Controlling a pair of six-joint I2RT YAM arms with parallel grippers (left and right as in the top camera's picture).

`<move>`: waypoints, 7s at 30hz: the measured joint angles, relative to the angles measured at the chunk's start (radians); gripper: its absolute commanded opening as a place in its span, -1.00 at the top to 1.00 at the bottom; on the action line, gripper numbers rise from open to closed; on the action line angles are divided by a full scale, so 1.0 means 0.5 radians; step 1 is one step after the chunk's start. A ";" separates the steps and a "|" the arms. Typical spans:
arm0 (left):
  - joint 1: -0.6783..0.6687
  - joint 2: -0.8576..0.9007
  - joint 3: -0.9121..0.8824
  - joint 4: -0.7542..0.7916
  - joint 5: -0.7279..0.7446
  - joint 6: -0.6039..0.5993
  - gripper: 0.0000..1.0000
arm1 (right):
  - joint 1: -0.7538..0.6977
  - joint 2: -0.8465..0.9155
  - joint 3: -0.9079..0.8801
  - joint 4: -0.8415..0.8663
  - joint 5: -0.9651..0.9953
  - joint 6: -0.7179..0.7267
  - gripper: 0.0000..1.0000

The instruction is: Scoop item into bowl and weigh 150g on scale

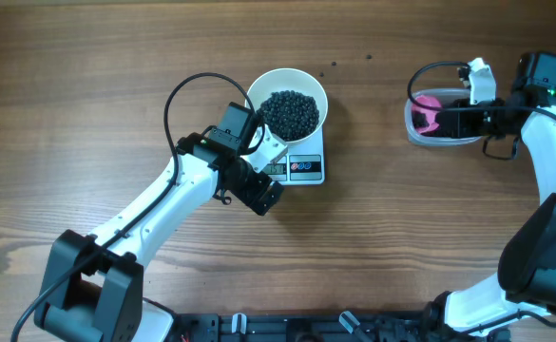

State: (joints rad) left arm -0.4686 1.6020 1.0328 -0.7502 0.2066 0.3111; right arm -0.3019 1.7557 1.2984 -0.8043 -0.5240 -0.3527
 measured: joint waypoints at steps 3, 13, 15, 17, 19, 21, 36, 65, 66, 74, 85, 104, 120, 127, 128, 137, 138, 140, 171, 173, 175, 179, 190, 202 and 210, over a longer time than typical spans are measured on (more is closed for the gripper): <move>0.000 0.000 0.000 0.000 0.000 0.000 -1.00 | -0.004 0.000 0.001 -0.007 -0.010 0.139 0.67; 0.000 0.000 0.000 -0.001 0.000 0.000 -1.00 | -0.003 0.000 0.001 0.151 0.132 0.220 0.29; 0.000 0.000 0.000 0.000 0.000 0.000 -1.00 | -0.003 0.000 0.001 0.282 0.204 0.220 0.29; 0.000 0.000 0.000 0.001 0.000 0.000 -1.00 | -0.003 0.000 0.001 0.335 0.277 0.220 0.22; 0.000 0.000 0.000 0.000 0.000 0.000 -1.00 | -0.003 0.000 0.001 0.356 0.372 0.183 0.20; 0.000 0.000 0.000 0.000 0.000 0.000 -1.00 | -0.003 0.000 0.001 0.387 0.477 0.115 0.18; 0.000 0.000 0.000 0.000 0.000 0.000 -1.00 | -0.003 0.000 0.002 0.729 -0.009 0.298 0.91; 0.000 0.000 -0.002 0.005 0.000 0.000 -1.00 | -0.483 0.000 0.027 -0.468 0.289 1.064 0.91; 0.000 0.000 -0.002 0.005 0.000 0.000 -1.00 | -0.483 0.000 0.027 -0.408 0.311 1.064 0.91; 0.000 0.000 -0.002 0.005 0.000 0.000 -1.00 | -0.483 0.000 0.027 0.034 0.446 1.065 0.91; 0.000 0.000 -0.002 0.005 0.000 0.000 -1.00 | -0.484 0.000 0.027 0.909 -0.216 1.064 0.01; 0.000 0.000 -0.002 0.005 0.000 0.000 -1.00 | -0.484 0.000 0.027 0.877 -0.746 -0.076 -0.88; 0.000 0.000 -0.002 0.005 0.000 0.000 -1.00 | -0.676 -0.039 0.097 0.444 -0.864 0.988 -0.99; 0.000 0.000 -0.003 0.003 0.000 0.000 -1.00 | -0.987 -0.443 0.162 -0.391 -0.416 0.927 -1.00; 0.000 0.000 -0.003 0.005 0.000 0.000 -1.00 | -1.030 -0.446 0.162 -0.444 -0.390 0.921 -0.99; 0.000 0.000 -0.003 0.005 0.000 0.001 -1.00 | -1.074 -0.130 0.121 -0.467 -0.386 0.906 -0.99; 0.000 0.000 -0.003 0.005 0.000 0.000 -0.99 | -1.070 -0.105 0.114 -0.467 -0.387 0.902 -0.99; 0.000 0.000 -0.003 0.005 0.000 0.000 -1.00 | -1.058 -0.056 0.101 -0.463 -0.387 0.884 -0.99; 0.000 0.000 -0.003 0.005 0.000 0.000 -1.00 | -0.667 0.173 -0.107 0.092 -0.405 1.095 -0.87; 0.000 0.000 -0.003 0.005 0.000 0.001 -1.00 | -0.668 0.173 -0.107 0.109 -0.472 1.198 -0.75; 0.000 0.000 -0.003 0.005 0.000 0.000 -1.00 | -0.667 0.173 -0.107 0.098 -0.585 1.245 -0.60; 0.000 0.000 -0.003 0.005 0.000 0.001 -1.00 | -0.667 0.173 -0.107 0.033 -0.736 1.299 -0.45; 0.000 0.000 -0.003 0.005 0.000 0.000 -1.00 | -0.626 0.173 -0.111 0.307 -0.793 1.531 0.21; 0.000 0.000 -0.003 0.005 0.000 0.001 -1.00 | -0.561 0.173 -0.111 0.375 -0.636 1.482 0.60; 0.000 0.000 -0.003 0.005 0.000 0.000 -1.00 | -0.558 0.173 -0.111 0.356 -0.604 1.373 0.85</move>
State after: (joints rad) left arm -0.4686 1.6020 1.0313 -0.7479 0.2066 0.3111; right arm -0.5812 1.8423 1.2430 -0.6266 -0.8261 0.3336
